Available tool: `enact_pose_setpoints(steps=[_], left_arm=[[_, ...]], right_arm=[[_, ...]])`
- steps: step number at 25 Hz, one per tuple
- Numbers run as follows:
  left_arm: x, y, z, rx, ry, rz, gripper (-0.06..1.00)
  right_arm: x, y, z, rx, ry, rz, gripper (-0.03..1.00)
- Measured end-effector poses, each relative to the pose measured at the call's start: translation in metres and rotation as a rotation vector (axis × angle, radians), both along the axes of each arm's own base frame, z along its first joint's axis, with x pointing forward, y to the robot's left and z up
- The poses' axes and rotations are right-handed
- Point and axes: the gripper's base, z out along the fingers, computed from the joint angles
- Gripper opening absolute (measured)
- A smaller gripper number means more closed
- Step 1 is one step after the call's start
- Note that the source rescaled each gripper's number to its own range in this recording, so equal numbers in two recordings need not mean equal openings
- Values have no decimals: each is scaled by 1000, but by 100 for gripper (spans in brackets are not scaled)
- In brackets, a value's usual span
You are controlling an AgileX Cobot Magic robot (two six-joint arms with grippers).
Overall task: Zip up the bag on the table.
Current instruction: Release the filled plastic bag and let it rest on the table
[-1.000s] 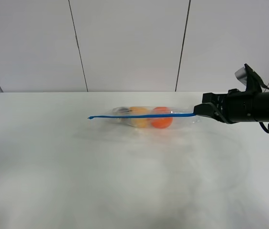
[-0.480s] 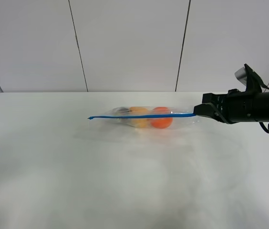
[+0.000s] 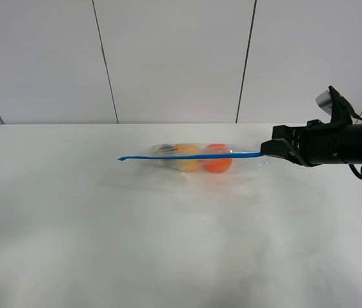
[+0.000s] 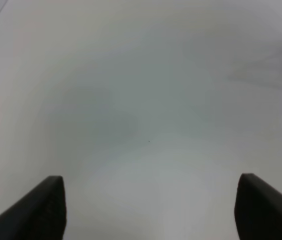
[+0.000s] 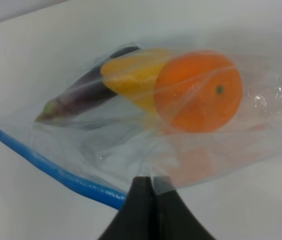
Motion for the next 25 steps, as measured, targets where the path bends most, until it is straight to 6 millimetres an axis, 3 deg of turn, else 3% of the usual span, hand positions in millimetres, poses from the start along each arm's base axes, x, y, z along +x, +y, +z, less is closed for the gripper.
enact_pose_setpoints(steps=[16, 19, 25], left_arm=[[0, 0, -1, -1, 2, -1, 76], [0, 0, -1, -1, 2, -1, 76], [0, 0, -1, -1, 2, -1, 76]], right_arm=[[0, 0, 0, -1, 0, 1, 2], [0, 0, 0, -1, 0, 1, 11], [0, 0, 0, -1, 0, 1, 39]])
